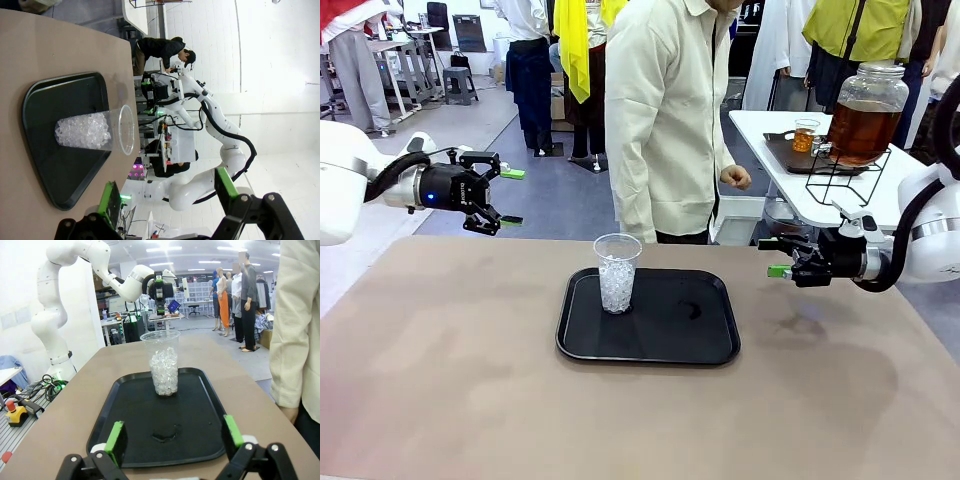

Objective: Pour the drink into the iced cup.
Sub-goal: Pick up the iced cup indicated by the human and present it to them.

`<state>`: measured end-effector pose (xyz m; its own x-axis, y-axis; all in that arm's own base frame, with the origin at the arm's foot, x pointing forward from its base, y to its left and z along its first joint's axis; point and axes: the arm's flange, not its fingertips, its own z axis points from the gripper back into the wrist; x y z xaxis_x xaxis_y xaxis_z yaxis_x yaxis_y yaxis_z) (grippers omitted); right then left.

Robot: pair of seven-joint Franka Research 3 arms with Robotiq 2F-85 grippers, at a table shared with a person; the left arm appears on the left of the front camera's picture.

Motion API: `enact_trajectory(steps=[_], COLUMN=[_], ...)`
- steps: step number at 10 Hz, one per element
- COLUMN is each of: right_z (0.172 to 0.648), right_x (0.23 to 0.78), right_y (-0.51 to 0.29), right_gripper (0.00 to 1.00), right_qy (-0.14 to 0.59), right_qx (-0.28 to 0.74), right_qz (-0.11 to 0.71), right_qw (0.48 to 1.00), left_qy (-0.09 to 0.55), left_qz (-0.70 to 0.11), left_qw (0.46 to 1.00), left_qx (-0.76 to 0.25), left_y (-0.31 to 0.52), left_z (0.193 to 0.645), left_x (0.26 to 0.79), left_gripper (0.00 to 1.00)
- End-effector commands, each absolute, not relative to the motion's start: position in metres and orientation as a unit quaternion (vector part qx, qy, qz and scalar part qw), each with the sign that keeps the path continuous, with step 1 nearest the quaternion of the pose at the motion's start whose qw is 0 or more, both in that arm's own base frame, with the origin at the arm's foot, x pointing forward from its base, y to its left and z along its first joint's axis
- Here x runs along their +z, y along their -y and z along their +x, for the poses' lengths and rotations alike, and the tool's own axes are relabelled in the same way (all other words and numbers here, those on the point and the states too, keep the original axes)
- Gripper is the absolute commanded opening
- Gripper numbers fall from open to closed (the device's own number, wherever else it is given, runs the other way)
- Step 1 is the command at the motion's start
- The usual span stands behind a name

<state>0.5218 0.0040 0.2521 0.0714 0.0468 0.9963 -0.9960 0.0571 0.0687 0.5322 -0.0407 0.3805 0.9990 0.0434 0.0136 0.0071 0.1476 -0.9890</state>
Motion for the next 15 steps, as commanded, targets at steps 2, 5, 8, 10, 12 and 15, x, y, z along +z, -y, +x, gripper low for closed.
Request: enact_trajectory(steps=[2,5,8,10,12,15], right_z=[0.5226,0.5226,0.5226,0.5226,0.5226,0.5226], right_x=[0.2541,0.2541,0.2541,0.2541,0.2541,0.2541], right_y=[-0.0045,-0.0045,-0.0045,-0.0045,-0.0045,-0.0045], right_gripper=[1.00,1.00,1.00,1.00,1.00,1.00], right_qy=[0.484,0.484,0.484,0.484,0.484,0.484], right_qx=[0.481,0.481,0.481,0.481,0.481,0.481], right_qz=[0.490,0.490,0.490,0.490,0.490,0.490], right_qw=[0.542,0.542,0.542,0.542,0.542,0.542], left_qy=[0.020,0.020,0.020,0.020,0.020,0.020], left_qz=[-0.655,-0.655,-0.655,-0.655,-0.655,-0.655], left_qw=[0.755,0.755,0.755,0.755,0.755,0.755], left_qx=[0.019,0.019,0.019,0.019,0.019,0.019], left_y=[0.0409,0.0409,0.0409,0.0409,0.0409,0.0409], left_z=[0.5320,0.5320,0.5320,0.5320,0.5320,0.5320], left_x=[0.3830,0.3830,0.3830,0.3830,0.3830,0.3830], left_gripper=[1.00,1.00,1.00,1.00,1.00,1.00])
